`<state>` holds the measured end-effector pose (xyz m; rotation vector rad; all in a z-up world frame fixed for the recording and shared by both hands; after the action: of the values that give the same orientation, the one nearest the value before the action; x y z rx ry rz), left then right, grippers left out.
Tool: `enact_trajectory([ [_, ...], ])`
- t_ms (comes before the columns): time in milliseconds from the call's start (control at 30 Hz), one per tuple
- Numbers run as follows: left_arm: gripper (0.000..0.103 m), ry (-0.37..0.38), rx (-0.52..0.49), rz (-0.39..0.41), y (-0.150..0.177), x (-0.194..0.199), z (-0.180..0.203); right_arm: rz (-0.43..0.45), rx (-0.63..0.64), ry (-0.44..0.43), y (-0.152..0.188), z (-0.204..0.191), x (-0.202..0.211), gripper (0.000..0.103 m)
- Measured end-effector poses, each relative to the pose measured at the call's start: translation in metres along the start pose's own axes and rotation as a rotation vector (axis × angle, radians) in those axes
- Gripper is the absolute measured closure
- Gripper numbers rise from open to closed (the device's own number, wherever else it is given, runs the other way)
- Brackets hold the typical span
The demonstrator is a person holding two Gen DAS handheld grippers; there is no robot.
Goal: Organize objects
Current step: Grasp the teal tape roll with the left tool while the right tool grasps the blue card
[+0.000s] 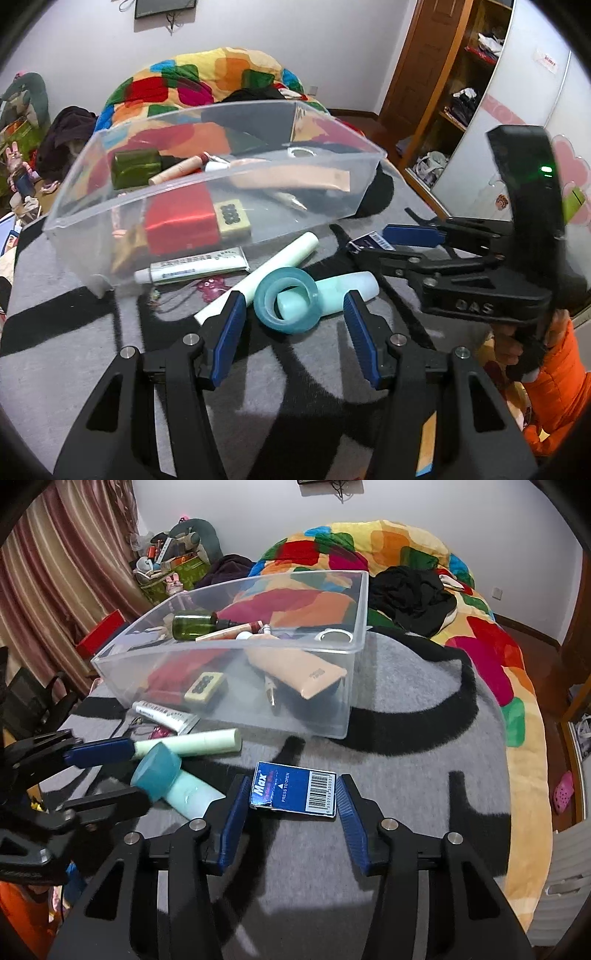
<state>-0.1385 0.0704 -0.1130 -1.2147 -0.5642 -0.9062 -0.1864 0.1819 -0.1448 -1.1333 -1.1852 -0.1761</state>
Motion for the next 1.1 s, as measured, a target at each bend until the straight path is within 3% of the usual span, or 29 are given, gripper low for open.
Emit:
enact_trajectory([
  [333,0.049,0.026,0.058,-0.022,-0.001,-0.015,-0.004,0.02,-0.026,0.002,0.014,0.007,0.016,0.058],
  [433,0.061,0.024,0.065,-0.004,-0.004,-0.013,-0.004,0.033,-0.036,0.006,0.015,0.009,0.022,0.058],
  [533,0.062,0.021,0.062,0.013,-0.006,-0.009,-0.005,0.054,-0.042,0.003,0.011,0.01,0.029,0.058],
  [867,0.062,0.002,0.034,0.154,-0.03,0.038,-0.001,0.173,-0.017,-0.012,-0.028,-0.005,0.057,0.058],
  [1100,0.062,-0.054,0.058,0.261,-0.062,0.066,-0.023,0.246,0.007,0.007,-0.067,-0.011,0.066,0.058],
])
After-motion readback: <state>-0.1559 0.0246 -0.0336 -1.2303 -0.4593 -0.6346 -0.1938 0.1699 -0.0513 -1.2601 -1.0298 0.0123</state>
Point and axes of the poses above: each gripper's, at about its wrist camera, not at the fingertips, and x roughly against the way its jaws point, z to its right, y to its underside, the point moved 8 cm from there along -x, roughly the way its jaws point, and after that the axes turned 12 degrees about x, right-handed, at the moved point
